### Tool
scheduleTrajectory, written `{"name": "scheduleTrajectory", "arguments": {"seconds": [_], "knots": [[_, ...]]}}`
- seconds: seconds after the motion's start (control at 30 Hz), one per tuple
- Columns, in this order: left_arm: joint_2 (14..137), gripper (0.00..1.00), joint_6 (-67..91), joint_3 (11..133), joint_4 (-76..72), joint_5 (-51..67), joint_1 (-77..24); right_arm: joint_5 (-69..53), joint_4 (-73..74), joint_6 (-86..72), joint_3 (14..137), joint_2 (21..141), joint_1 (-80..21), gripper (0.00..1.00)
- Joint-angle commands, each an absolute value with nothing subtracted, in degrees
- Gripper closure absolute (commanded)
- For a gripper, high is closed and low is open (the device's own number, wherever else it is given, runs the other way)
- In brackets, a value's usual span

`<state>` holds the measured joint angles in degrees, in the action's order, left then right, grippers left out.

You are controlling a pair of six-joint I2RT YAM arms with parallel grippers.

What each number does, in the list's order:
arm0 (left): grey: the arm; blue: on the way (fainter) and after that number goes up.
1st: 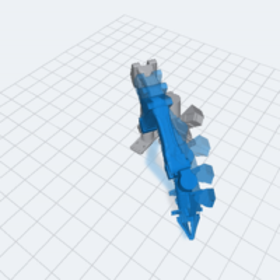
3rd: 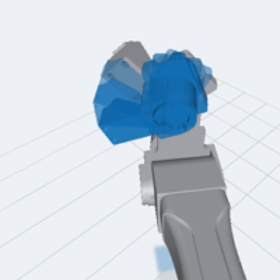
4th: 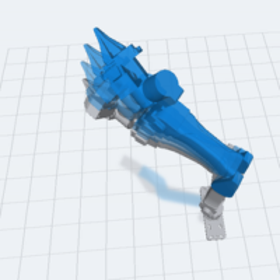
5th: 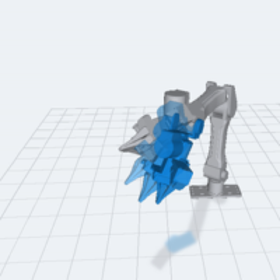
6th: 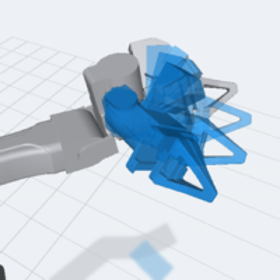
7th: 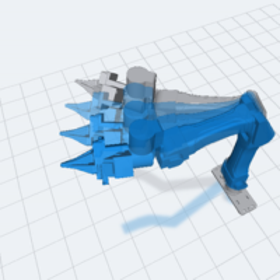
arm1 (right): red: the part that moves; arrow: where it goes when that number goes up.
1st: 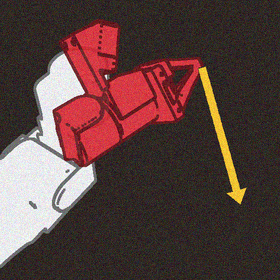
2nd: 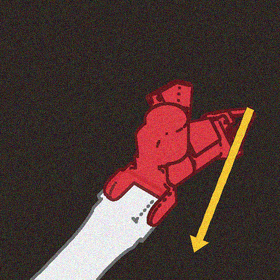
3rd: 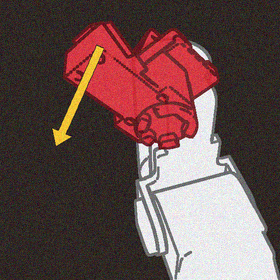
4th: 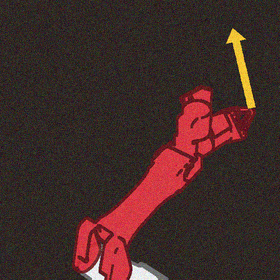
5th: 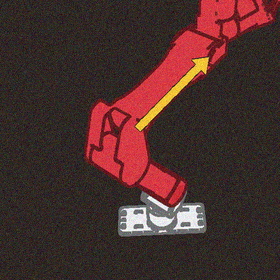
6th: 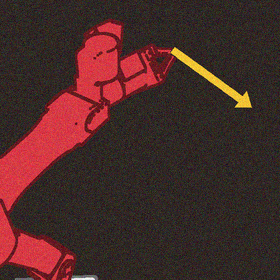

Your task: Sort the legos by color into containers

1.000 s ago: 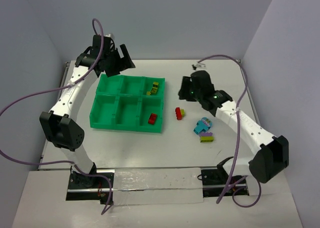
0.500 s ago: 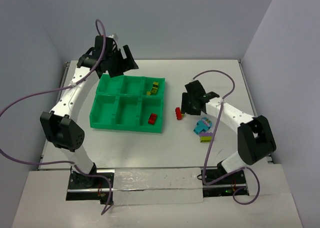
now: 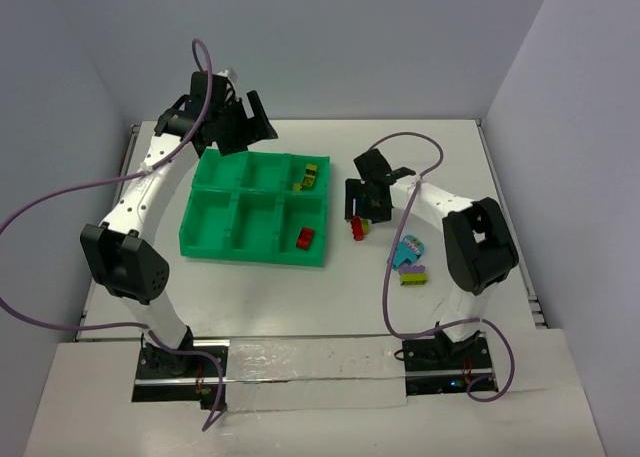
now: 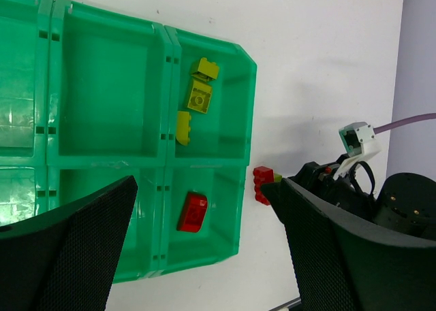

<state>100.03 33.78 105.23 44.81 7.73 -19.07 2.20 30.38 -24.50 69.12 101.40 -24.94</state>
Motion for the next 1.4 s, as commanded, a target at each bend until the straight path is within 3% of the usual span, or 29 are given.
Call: {"name": "scheduleTrajectory", "arguments": {"seconds": [0.0, 0.23, 0.53, 0.6, 0.73, 1.13, 1.23, 1.37], "knots": [[99.2, 0.08, 33.1, 106.7, 43.4, 8.3, -19.5, 1.8, 31.1, -22.9, 71.7, 103.3, -25.4, 0.25], [101.5, 0.08, 31.1, 110.4, 46.5, 7.3, -19.6, 1.9, 28.7, -22.6, 70.8, 104.1, -25.6, 0.4], [102.1, 0.08, 32.0, 110.9, 45.6, 9.3, -19.7, 1.0, 28.9, -22.0, 70.5, 103.8, -25.7, 0.53], [102.1, 0.08, 31.9, 111.1, 45.8, 9.4, -19.7, 0.9, 29.0, -21.9, 70.4, 103.5, -25.7, 0.51], [102.3, 0.08, 32.1, 111.3, 45.8, 9.7, -19.8, 0.5, 29.3, -22.2, 70.9, 104.8, -25.7, 0.36], [101.6, 0.08, 31.8, 110.5, 45.7, 9.5, -19.9, 0.6, 28.6, -22.5, 69.8, 106.5, -26.3, 0.36], [101.5, 0.08, 31.9, 110.3, 45.7, 9.7, -19.9, 0.7, 28.4, -22.8, 69.4, 105.1, -26.5, 0.55], [101.9, 0.08, 31.8, 110.4, 45.7, 11.2, -19.9, 0.3, 29.3, -22.7, 70.3, 100.2, -26.5, 0.68]]}}
